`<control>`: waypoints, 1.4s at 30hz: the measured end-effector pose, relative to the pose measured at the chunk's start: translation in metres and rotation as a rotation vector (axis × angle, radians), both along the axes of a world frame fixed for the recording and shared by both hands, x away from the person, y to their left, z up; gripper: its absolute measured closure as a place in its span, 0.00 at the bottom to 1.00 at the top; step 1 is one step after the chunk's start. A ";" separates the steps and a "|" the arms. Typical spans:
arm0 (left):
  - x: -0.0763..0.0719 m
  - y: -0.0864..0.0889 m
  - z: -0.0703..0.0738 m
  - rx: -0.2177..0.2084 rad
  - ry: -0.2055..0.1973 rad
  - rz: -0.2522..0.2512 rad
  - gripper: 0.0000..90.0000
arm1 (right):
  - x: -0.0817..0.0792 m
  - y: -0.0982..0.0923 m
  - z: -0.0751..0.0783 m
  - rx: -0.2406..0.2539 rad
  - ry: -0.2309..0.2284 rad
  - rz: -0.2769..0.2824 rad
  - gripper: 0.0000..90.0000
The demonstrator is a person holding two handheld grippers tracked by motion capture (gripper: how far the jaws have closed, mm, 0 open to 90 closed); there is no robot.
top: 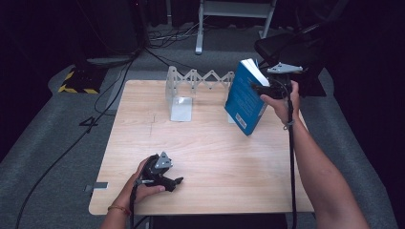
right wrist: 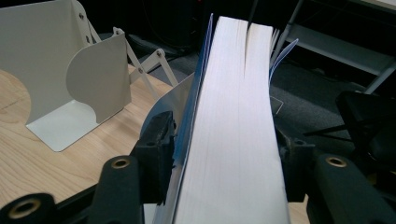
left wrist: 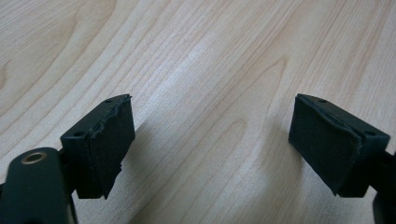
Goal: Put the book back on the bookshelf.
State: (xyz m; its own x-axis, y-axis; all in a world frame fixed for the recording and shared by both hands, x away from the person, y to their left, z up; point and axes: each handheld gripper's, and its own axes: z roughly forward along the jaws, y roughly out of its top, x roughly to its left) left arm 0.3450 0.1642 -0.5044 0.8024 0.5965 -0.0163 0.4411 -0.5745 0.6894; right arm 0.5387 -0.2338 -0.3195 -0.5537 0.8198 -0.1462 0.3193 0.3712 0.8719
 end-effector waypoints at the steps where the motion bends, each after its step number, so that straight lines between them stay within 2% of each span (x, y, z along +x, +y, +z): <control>1: 0.000 0.000 0.000 0.000 0.000 0.000 0.16 | 0.000 0.000 0.000 0.000 0.000 0.000 0.53; 3: 0.000 0.000 0.000 0.001 0.000 0.001 0.16 | -0.002 -0.004 0.002 0.021 0.015 0.011 0.51; 9: 0.000 0.000 0.000 0.000 0.000 0.000 0.16 | -0.008 -0.009 0.003 0.002 0.037 0.031 0.47; 12: 0.000 0.000 0.000 0.002 -0.001 0.001 0.16 | -0.011 -0.010 0.004 -0.023 0.045 0.040 0.46; 23: 0.000 0.000 0.000 0.001 -0.002 -0.001 0.16 | -0.025 -0.022 0.005 -0.020 0.063 0.063 0.40; 30: 0.000 0.000 0.000 0.001 -0.002 -0.001 0.16 | -0.033 -0.029 0.001 -0.049 0.078 0.078 0.38; 42: 0.000 0.000 0.000 0.001 -0.002 -0.001 0.16 | -0.048 -0.042 -0.010 -0.058 0.089 0.113 0.36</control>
